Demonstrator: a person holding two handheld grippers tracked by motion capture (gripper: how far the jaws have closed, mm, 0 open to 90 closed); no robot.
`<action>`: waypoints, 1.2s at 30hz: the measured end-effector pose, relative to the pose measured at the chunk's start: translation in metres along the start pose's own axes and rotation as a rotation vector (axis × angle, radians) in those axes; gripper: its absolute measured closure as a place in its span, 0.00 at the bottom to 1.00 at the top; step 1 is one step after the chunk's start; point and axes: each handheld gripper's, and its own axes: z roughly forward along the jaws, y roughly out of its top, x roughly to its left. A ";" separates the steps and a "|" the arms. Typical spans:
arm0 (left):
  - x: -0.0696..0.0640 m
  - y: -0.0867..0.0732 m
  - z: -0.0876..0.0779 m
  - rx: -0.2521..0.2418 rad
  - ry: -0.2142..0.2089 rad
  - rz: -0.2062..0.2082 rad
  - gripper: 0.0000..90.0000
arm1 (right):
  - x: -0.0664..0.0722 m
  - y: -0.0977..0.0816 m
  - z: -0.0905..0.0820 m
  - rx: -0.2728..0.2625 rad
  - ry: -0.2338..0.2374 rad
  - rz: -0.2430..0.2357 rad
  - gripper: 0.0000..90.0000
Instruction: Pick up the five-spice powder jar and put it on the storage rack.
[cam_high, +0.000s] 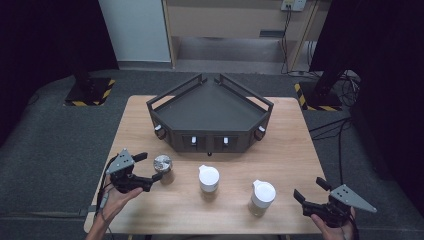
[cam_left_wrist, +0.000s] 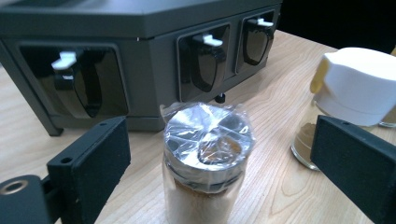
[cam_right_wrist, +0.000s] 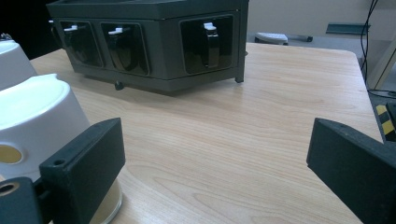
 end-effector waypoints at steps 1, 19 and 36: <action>0.000 0.000 0.000 0.000 0.000 0.000 0.04 | 0.000 0.000 0.000 0.000 0.000 0.000 0.05; 0.012 -0.013 0.033 -0.011 -0.020 -0.029 0.10 | 0.000 0.000 0.000 0.003 -0.003 -0.001 0.06; 0.005 -0.012 0.042 -0.003 -0.008 0.057 0.37 | 0.001 0.000 0.000 0.000 -0.005 -0.001 0.06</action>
